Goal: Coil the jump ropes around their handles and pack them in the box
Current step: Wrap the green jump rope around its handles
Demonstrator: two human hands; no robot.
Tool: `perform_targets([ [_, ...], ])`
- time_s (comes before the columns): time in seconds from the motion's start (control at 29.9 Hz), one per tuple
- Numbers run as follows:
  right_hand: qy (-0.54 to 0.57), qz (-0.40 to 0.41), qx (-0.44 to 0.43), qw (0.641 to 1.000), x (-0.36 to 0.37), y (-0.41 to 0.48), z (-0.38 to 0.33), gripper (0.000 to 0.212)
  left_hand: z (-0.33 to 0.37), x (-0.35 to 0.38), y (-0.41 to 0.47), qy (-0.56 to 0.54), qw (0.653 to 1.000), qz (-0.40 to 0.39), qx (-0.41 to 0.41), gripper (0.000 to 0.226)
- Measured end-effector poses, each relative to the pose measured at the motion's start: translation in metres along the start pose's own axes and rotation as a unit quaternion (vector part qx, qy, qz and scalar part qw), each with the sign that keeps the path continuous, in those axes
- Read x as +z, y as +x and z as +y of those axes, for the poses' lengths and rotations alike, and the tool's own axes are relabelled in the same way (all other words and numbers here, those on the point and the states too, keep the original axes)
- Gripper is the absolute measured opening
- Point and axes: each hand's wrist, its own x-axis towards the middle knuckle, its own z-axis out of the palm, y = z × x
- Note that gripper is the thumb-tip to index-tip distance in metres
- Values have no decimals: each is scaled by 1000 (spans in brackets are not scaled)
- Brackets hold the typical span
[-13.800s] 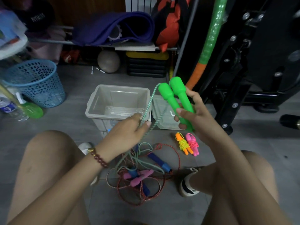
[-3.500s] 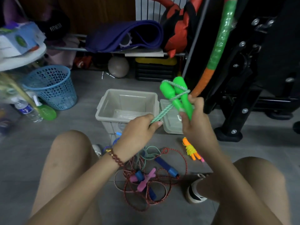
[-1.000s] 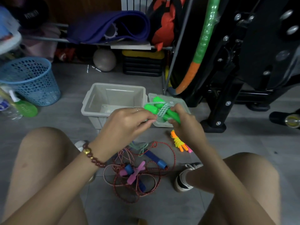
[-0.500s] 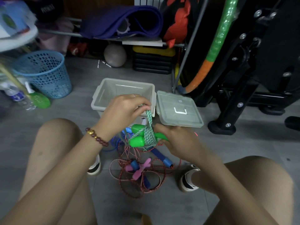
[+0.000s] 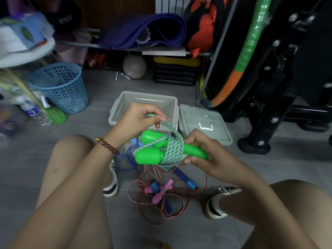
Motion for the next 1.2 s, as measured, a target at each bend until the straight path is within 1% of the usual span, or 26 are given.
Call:
perform_targets([
  [0.07,44,49,-12,998,-3,1,0,26,-5,-1,2,-20,1000,-13,-4,9],
  [0.13,116,107,-15,987,-9,2,-3,35,-9,1,3,-23,999,-40,-9,6],
  [0.17,145,140,-18,979,-14,2,-4,43,-11,3,3,-21,998,-51,-19,15],
  [0.2,159,174,-21,972,-18,1,-5,51,-11,5,2,-18,997,-58,-40,29],
  [0.23,159,206,-22,965,-23,0,-7,58,-9,8,1,-24,995,-66,-64,34],
  [0.27,154,235,-18,960,-26,0,-7,60,-7,11,0,-17,994,-76,-82,35],
  [0.37,158,308,16,938,-27,2,-3,57,-12,16,-2,16,990,-106,-94,35],
  [0.43,168,344,34,923,-23,5,0,52,-17,20,-3,69,986,-122,-87,41],
  [0.5,168,357,37,918,-22,8,3,48,-18,22,-5,122,983,-120,-74,42],
  [0.6,170,378,51,909,-25,9,9,43,-14,25,-7,103,990,-88,-41,43],
  [0.67,138,393,64,907,-27,10,14,41,-10,25,-6,103,992,-61,-25,29],
  [0.73,86,401,69,909,-27,12,18,38,-6,26,-6,137,990,-32,-21,12],
  [0.87,-10,404,81,911,-25,13,26,33,-4,27,-9,202,979,-1,-17,23],
  [0.94,-43,404,84,910,-23,13,27,33,-4,28,-12,220,975,-6,-28,29],
  [0.97,-60,404,89,908,-22,14,30,33,-3,29,-12,206,978,-13,-38,31],
  [1.0,-86,403,96,906,-22,13,32,35,0,35,-13,160,985,-15,-61,34],
  [1.04,-116,401,100,903,-22,12,34,37,4,41,-14,82,991,-10,-106,35],
  [1.07,-133,407,99,898,-21,13,35,39,9,47,-14,-13,985,-5,-171,35],
  [1.1,-129,420,101,893,-20,16,33,41,14,50,-14,-97,965,-12,-245,35],
  [1.14,-108,432,106,889,-19,18,33,42,19,51,-13,-150,945,-23,-291,35],
  [1.17,-82,443,114,885,-19,20,34,42,20,51,-12,-160,938,-34,-304,34],
  [1.2,-59,453,119,882,-19,21,35,38,22,52,-12,-145,942,-43,-300,35],
])
